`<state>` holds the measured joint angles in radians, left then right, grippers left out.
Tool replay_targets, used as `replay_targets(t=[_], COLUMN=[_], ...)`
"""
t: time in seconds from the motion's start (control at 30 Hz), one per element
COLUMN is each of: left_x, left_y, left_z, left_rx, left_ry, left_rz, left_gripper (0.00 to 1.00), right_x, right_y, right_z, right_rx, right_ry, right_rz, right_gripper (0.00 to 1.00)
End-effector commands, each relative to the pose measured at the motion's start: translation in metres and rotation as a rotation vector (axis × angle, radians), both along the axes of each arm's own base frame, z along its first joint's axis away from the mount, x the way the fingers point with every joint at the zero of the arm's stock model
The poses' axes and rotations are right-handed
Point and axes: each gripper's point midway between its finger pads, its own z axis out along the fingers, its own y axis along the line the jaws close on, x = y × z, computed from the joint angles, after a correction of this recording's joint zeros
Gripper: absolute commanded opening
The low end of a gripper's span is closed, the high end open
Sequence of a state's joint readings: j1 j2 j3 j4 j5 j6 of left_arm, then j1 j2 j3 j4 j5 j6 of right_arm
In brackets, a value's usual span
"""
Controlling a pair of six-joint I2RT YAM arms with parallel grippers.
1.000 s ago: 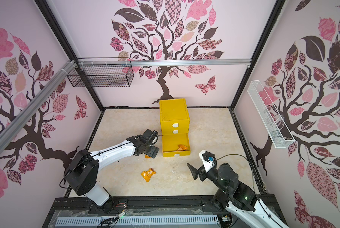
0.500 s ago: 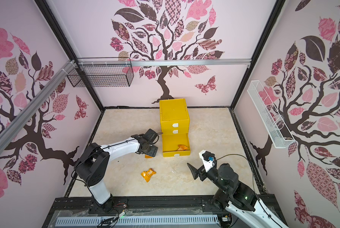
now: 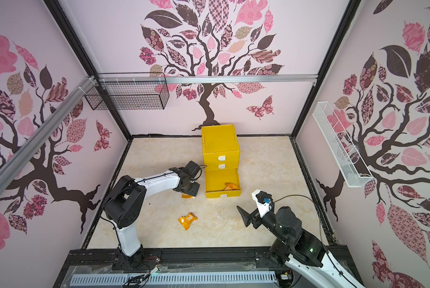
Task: Place the cookies into the drawer by color
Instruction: Pick up the cookie at the center of the board.
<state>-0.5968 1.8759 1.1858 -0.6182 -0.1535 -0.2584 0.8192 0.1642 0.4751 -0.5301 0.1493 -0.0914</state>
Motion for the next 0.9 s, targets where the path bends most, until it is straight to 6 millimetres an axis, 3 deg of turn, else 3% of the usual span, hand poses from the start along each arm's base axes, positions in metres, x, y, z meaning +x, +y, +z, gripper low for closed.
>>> replay_targets(t=[0.0,0.47,0.87], left_x=[-0.007,-0.006,0.006], left_y=[0.008,0.002,-0.006], left_z=[-0.014,0.012,0.063], left_rx=[0.034,-0.027,-0.044], left_ry=[0.047,-0.021,-0.136], left_rz=[0.002,-0.04,-0.136], left_gripper=[0.63,0.27,0.22], right_x=[0.0,0.001,0.001], right_y=[-0.004,-0.003,0.0], right_z=[0.006,0.005,0.002], right_rx=[0.022,0.015,0.007], right_ry=[-0.028,-0.023,-0.014], right_rz=[-0.013,-0.012,-0.002], right_gripper=[0.99,0.99,0.99])
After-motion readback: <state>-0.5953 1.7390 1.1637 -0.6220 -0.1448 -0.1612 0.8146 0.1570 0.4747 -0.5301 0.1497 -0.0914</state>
